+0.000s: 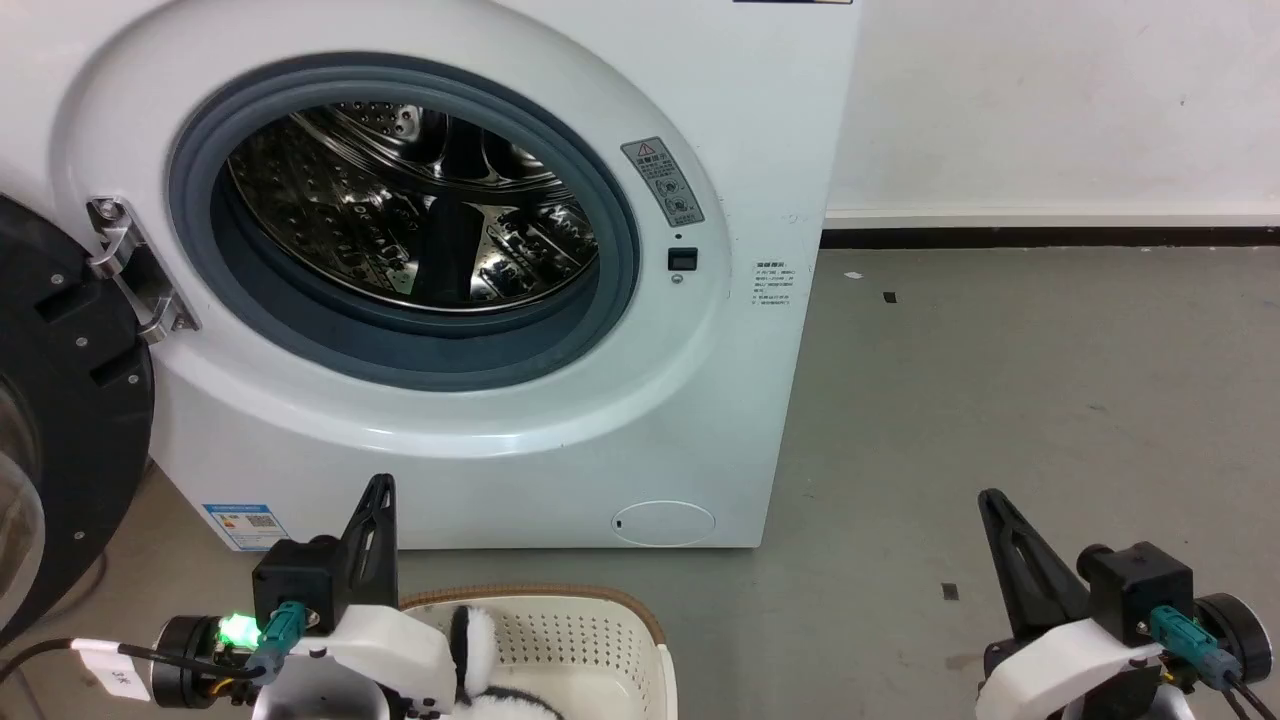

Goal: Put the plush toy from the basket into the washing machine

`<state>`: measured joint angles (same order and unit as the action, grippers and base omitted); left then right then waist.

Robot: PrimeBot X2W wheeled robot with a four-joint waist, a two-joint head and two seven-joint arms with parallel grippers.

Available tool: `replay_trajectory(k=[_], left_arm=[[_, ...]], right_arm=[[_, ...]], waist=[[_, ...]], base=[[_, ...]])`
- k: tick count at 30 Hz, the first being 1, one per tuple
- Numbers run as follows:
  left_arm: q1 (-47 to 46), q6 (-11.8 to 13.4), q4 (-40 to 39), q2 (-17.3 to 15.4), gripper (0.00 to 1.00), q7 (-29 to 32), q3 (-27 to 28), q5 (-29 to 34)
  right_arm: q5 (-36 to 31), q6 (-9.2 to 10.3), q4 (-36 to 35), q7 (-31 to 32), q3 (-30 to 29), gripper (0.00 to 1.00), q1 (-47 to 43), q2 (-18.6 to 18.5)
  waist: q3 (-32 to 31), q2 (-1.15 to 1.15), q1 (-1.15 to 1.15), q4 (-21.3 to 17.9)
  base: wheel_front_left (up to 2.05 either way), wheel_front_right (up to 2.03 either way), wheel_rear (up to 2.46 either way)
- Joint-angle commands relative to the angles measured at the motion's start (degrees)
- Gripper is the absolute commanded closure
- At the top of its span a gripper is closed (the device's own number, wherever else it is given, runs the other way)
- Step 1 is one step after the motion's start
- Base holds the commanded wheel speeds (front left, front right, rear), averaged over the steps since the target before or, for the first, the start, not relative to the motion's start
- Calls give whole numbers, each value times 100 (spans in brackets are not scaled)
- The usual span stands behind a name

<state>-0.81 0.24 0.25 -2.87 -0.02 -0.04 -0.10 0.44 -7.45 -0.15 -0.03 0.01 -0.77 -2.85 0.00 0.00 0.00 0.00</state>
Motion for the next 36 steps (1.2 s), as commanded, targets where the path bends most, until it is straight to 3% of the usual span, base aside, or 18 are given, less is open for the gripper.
replay_trajectory(k=[1, 2, 17, 36], left_arm=[[81, -24, -25, 0, 100, 2, 4, 10], [0, 1, 0, 0, 0, -1, 2, 0], [-94, 71, 172, 0, 0, -142, -48, -74], [-940, -81, 1756, -8, 0, -371, -123, -342]], right_arm=[[-44, -3, 15, 3, -1, 100, 77, -3], [1, 0, 0, -1, 0, 0, 0, 0], [266, 0, -76, -142, -85, 0, 19, 0], [593, -1, -319, -381, -184, 0, 366, -1]], waist=[[0, 0, 0, 0], [0, 0, 0, 0], [75, 0, 0, 3], [934, 0, 0, -16]], base=[[0, 0, 0], [0, 0, 0], [0, 0, 0], [0, 0, 0]])
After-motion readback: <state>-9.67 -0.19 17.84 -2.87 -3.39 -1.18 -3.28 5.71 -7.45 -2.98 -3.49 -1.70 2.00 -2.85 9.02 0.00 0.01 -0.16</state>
